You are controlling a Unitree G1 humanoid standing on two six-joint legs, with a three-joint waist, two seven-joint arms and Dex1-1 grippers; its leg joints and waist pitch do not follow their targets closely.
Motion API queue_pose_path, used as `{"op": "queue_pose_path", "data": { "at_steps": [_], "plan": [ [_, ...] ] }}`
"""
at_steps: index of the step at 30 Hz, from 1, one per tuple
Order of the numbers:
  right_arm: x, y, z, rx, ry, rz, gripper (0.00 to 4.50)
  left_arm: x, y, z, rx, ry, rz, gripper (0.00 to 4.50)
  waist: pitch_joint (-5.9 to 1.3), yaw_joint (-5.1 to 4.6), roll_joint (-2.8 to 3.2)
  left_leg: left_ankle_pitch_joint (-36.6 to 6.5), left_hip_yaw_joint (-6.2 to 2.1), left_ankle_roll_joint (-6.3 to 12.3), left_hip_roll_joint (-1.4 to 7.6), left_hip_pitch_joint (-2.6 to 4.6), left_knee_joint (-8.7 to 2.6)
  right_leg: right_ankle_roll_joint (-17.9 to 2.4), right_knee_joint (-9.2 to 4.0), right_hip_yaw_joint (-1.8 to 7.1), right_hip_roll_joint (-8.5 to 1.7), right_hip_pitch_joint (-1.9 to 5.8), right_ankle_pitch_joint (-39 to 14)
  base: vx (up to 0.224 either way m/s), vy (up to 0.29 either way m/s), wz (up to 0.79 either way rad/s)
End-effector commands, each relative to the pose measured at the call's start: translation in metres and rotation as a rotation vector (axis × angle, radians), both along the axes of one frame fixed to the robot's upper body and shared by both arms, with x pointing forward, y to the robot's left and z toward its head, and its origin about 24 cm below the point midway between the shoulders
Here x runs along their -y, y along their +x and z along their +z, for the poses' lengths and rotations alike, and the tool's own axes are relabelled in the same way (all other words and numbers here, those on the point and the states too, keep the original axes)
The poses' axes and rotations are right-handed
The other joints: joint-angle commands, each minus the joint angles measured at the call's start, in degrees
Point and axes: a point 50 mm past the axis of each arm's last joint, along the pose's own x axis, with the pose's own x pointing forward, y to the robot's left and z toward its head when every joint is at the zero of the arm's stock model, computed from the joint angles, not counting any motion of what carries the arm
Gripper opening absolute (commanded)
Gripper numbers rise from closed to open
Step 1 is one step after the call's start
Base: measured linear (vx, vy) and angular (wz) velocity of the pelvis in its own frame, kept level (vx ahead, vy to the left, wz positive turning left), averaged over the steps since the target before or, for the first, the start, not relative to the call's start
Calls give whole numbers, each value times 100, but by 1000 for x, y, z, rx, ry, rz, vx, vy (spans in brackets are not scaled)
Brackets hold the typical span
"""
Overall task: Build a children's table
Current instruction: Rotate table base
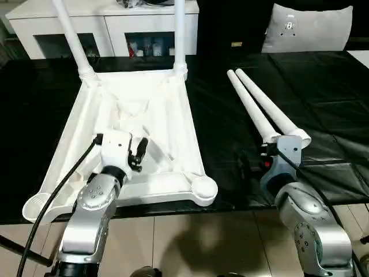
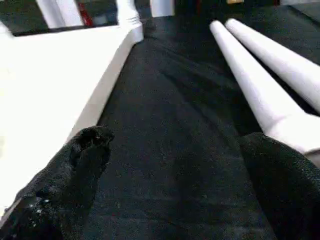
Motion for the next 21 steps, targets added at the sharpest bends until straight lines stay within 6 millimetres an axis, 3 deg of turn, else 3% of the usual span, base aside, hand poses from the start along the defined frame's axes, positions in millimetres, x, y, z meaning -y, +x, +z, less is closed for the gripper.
{"op": "queue_pose_path", "data": {
  "at_steps": [1, 7, 21],
  "plan": [
    [2, 0, 0, -16, -11, -18, 450, -2, -2, 4, 10, 14, 10, 254, -317, 31, -73, -1622, -195, -20, 308, 162, -453, -697, -425, 147, -283, 132, -1488, 0, 0, 0],
    [3, 0, 0, -12, 14, -34, 450, -3, -5, 3, 5, 26, 14, 254, -266, 3, -97, -2196, -224, -270, 304, 201, -498, -427, -489, 154, -269, 76, -2150, 0, 0, 0],
    [2, -5, 0, -32, 9, -35, 450, -2, -6, 5, 15, 37, -1, 254, -255, 4, -95, -2099, -227, -288, 301, 182, -505, -459, -466, 161, -263, 81, -1758, 0, 0, 0]
  ]
}}
